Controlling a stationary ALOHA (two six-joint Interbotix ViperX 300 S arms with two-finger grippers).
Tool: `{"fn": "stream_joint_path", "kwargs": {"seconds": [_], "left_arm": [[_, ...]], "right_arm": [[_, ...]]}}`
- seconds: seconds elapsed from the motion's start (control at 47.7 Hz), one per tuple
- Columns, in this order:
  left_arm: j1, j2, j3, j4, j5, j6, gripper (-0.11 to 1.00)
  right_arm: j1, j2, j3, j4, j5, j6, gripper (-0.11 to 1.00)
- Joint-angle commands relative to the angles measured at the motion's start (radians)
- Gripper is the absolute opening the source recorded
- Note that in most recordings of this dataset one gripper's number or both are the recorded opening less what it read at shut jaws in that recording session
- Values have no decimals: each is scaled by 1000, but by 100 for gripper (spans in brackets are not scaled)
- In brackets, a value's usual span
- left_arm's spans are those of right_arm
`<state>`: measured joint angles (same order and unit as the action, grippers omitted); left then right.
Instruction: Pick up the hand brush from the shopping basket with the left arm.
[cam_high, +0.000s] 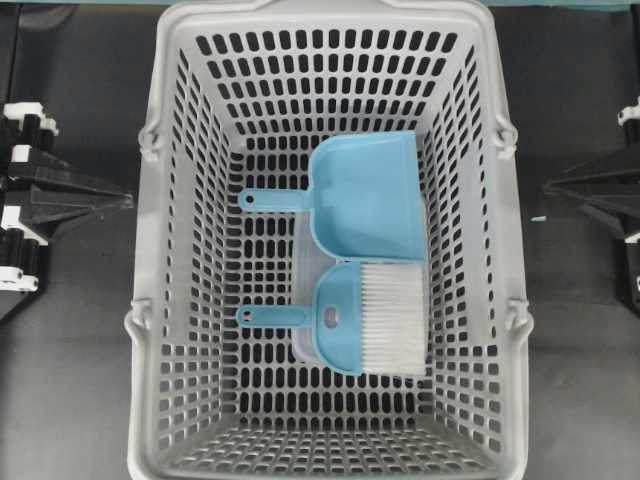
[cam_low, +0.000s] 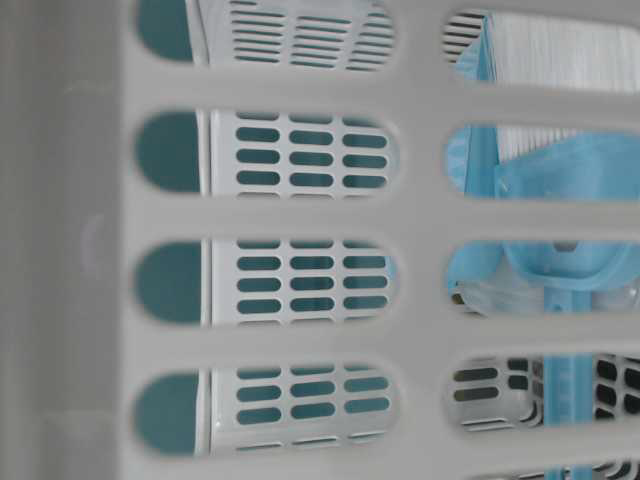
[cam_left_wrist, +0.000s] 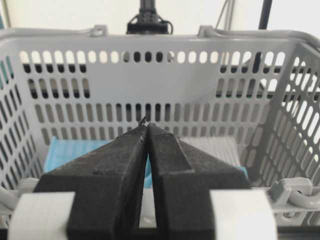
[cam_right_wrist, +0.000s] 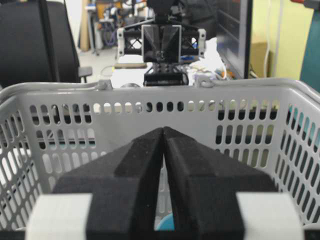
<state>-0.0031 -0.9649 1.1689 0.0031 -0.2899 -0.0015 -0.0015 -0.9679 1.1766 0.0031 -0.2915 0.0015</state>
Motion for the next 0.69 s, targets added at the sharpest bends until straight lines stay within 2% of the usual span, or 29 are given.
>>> {"fn": "stream_joint_path", "kwargs": {"seconds": [0.0,0.063,0.084,0.105,0.315,0.504,0.671], "left_arm": [[-2,9,-63,41,60,-23,6],[-2,15,-112,41,152,-40,1],[-3,18,-129,41,184,-43,0],[-6,21,-147,41,216,-46,0],[-60,114,-376,41,565,-49,0],[-110,279,-586,41,839,-49,0],[-127,436,-739,41,1020,-49,0]], "right_arm": [[-8,6,-15,2,-3,5,0],[-9,-2,-17,12,14,5,3],[-9,-5,-17,12,21,5,1],[-9,-8,-17,12,31,5,-2],[-9,-43,-37,12,163,5,-2],[-9,-81,-49,12,256,2,-2],[-15,-97,-54,12,282,0,-2]]}}
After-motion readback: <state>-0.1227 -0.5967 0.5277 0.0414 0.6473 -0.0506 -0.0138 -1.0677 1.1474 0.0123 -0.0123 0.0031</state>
